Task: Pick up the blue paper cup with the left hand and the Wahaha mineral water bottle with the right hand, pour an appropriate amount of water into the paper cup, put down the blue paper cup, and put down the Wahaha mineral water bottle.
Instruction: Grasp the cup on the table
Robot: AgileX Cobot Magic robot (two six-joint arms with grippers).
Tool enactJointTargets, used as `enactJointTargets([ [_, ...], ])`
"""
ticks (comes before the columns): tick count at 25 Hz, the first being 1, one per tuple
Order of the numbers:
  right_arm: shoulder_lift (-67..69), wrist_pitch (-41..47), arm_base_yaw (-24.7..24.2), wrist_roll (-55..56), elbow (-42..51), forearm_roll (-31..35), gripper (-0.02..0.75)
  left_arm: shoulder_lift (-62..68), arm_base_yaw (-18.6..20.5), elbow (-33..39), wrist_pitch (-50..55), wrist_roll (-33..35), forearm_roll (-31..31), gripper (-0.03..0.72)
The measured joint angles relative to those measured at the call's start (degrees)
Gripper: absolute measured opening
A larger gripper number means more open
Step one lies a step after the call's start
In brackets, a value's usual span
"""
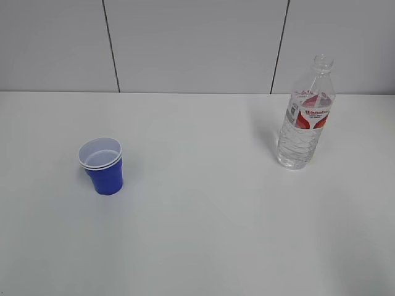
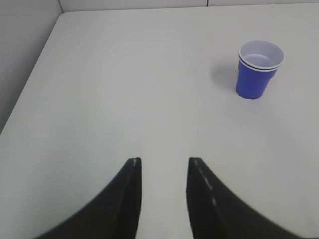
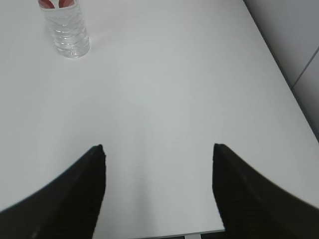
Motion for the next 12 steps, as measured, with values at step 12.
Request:
enactJointTargets([
  [12,0.0,0.0,0.0,0.0,0.0,-1.15,0.503,0.46,-0.24,0.0,0.0,0.0,0.19,0.54],
])
